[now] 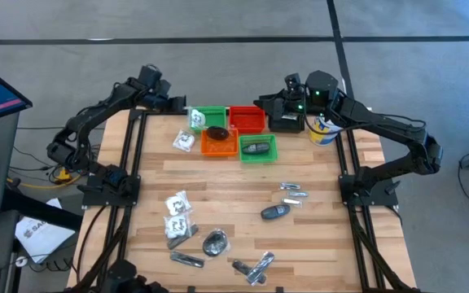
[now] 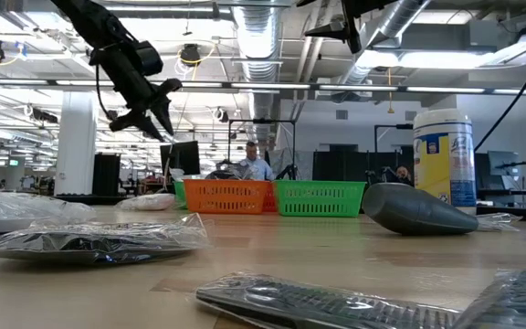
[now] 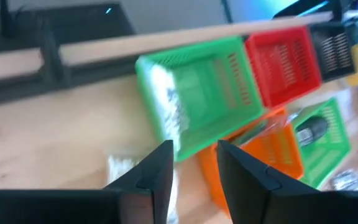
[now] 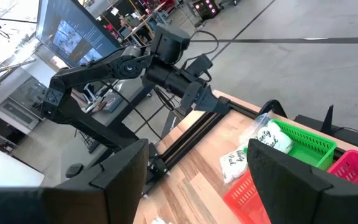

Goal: Pick & Place Travel size toiletries
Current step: Put the black comb into the red bin

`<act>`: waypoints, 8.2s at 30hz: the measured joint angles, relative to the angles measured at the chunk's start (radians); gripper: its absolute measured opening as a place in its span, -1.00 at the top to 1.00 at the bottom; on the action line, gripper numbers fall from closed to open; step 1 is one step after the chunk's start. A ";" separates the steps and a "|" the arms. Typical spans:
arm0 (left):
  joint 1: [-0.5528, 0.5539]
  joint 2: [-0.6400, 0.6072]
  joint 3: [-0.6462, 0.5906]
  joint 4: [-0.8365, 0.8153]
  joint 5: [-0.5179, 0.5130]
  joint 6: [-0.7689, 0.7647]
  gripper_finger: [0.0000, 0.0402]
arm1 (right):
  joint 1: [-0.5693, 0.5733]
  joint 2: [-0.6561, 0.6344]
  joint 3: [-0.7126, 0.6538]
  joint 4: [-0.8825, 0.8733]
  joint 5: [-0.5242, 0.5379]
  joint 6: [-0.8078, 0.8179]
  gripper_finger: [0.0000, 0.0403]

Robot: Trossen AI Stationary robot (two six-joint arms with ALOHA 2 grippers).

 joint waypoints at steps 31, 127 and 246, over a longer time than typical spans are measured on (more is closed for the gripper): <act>-0.174 0.000 0.000 -0.108 -0.030 0.021 0.43 | 0.001 0.000 0.000 -0.268 0.000 -0.045 -0.32; -1.731 0.300 -0.216 0.435 -0.063 -1.105 1.00 | 0.800 0.001 0.000 -0.306 0.165 0.181 -0.32; -1.208 0.396 -0.130 0.246 -0.140 -0.636 1.00 | 0.831 0.002 0.000 -0.292 0.240 0.218 -0.32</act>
